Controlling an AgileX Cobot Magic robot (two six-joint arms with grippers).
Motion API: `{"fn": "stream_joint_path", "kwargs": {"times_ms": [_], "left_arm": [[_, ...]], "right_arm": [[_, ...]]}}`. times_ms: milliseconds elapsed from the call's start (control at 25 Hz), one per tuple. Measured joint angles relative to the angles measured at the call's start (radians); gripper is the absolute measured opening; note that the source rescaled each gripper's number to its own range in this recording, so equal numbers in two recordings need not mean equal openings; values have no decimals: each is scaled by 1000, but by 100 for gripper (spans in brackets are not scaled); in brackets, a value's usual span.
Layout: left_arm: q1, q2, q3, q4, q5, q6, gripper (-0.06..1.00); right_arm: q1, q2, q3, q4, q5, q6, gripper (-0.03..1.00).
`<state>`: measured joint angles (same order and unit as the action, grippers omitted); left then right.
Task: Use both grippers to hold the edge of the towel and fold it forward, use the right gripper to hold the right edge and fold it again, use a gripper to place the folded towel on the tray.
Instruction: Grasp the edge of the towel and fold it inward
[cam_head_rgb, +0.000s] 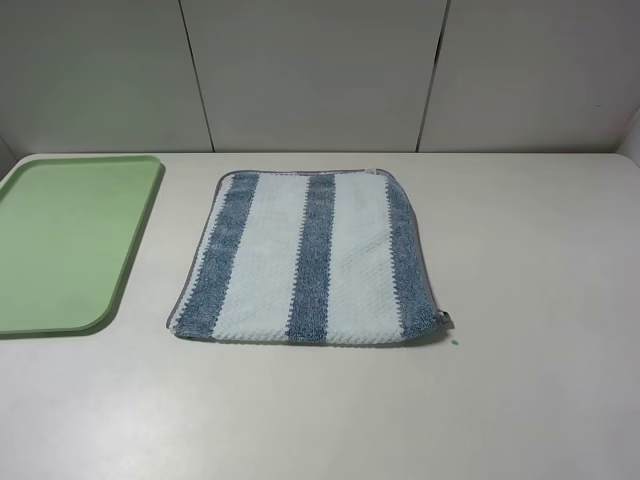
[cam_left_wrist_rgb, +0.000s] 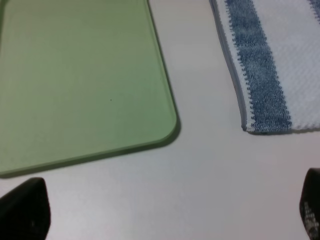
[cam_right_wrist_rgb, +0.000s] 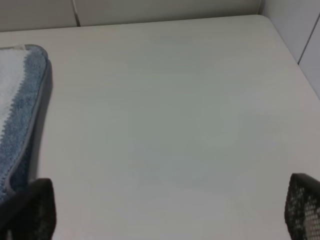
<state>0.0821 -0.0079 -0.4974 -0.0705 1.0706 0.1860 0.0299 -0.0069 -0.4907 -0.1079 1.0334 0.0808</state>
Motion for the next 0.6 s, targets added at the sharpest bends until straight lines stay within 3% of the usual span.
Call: {"fn": "stream_joint_path", "kwargs": {"times_ms": [600], "left_arm": [[0,0,0,0,0,0,100]], "right_arm": [[0,0,0,0,0,0,100]]}}
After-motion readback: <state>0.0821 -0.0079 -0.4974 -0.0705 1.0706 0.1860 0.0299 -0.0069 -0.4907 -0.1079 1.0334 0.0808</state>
